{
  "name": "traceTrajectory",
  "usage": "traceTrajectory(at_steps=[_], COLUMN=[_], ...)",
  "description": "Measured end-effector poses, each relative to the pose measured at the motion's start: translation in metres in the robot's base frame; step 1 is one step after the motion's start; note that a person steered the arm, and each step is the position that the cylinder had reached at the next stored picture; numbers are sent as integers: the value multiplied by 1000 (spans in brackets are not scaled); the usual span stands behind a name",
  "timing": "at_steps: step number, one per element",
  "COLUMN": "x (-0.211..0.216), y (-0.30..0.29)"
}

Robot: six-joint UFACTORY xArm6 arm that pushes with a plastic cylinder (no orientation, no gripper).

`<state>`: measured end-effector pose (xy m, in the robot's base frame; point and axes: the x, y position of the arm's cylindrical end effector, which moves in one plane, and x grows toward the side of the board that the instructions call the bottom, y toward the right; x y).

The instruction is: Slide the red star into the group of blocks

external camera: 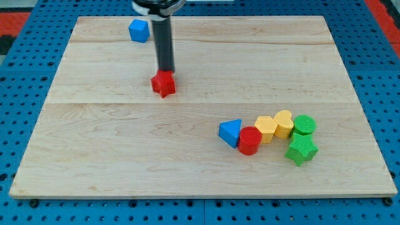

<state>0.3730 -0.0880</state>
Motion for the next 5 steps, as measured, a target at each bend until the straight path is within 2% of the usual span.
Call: traceTrajectory(at_steps=[1, 2, 3, 4, 5], x=[14, 38, 90, 108, 108], y=[-19, 30, 44, 81, 133])
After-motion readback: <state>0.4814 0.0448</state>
